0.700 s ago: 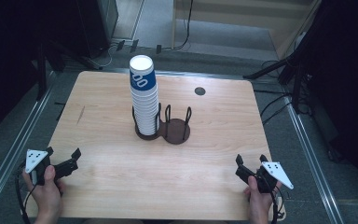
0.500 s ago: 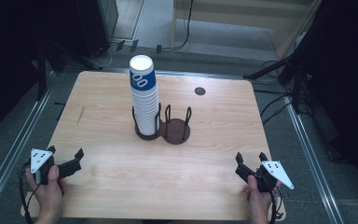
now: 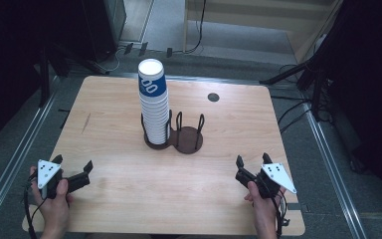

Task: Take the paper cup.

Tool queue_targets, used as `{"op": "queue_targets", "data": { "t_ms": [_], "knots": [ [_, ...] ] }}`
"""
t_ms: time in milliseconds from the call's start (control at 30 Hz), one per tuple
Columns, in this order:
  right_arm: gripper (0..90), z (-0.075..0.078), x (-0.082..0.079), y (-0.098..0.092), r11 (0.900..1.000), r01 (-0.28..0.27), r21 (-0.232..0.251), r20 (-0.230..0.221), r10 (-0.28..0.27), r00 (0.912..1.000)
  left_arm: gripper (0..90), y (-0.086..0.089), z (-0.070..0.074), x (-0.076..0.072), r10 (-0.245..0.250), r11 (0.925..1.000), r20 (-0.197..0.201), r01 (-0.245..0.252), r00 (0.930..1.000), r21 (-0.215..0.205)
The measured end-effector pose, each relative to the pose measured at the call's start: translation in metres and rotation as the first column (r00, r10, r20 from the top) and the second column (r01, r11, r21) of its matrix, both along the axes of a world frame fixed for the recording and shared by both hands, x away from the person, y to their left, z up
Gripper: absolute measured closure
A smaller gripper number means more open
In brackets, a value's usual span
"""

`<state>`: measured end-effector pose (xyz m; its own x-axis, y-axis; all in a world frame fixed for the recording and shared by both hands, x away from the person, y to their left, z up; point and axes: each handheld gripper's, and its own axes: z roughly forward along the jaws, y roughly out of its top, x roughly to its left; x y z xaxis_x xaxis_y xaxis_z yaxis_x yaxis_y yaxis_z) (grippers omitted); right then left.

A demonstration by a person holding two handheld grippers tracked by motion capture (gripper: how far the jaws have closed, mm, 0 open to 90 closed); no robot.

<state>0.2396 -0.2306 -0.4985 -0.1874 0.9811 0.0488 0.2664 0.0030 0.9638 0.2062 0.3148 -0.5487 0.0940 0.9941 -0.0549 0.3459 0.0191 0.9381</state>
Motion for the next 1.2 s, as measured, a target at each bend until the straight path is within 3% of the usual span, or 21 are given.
{"op": "queue_targets", "data": {
  "t_ms": [233, 367, 500, 933, 1200],
  "knots": [
    [14.0, 0.013, 0.003, 0.015, 0.999, -0.05, 0.018, 0.011, 0.05, 0.9987, 0.0, -0.002, -0.001, 0.002, -0.018, 0.9997, -0.015, 0.018, 0.9997, 0.015],
    [13.6, 0.029, 0.007, 0.033, 0.995, -0.096, 0.023, 0.024, 0.096, 0.9951, 0.0, -0.004, -0.001, 0.003, -0.019, 0.9995, -0.023, 0.02, 0.9996, 0.026],
    [13.6, 0.04, 0.012, 0.049, 0.994, -0.109, -0.013, 0.045, 0.109, 0.993, 0.0, -0.005, -0.002, 0.005, -0.013, 0.9992, -0.046, 0.015, 0.9988, 0.037],
    [13.8, 0.053, 0.021, 0.079, 0.988, -0.152, -0.023, 0.053, 0.153, 0.9867, 0.0, -0.004, -0.002, 0.006, -0.025, 0.9992, -0.057, 0.027, 0.9981, 0.029],
    [14.0, 0.064, 0.028, 0.103, 0.98, -0.197, -0.009, 0.076, 0.197, 0.9775, 0.0, -0.004, -0.002, 0.007, -0.029, 0.9993, -0.058, 0.03, 0.9979, 0.023]
  ]
}}
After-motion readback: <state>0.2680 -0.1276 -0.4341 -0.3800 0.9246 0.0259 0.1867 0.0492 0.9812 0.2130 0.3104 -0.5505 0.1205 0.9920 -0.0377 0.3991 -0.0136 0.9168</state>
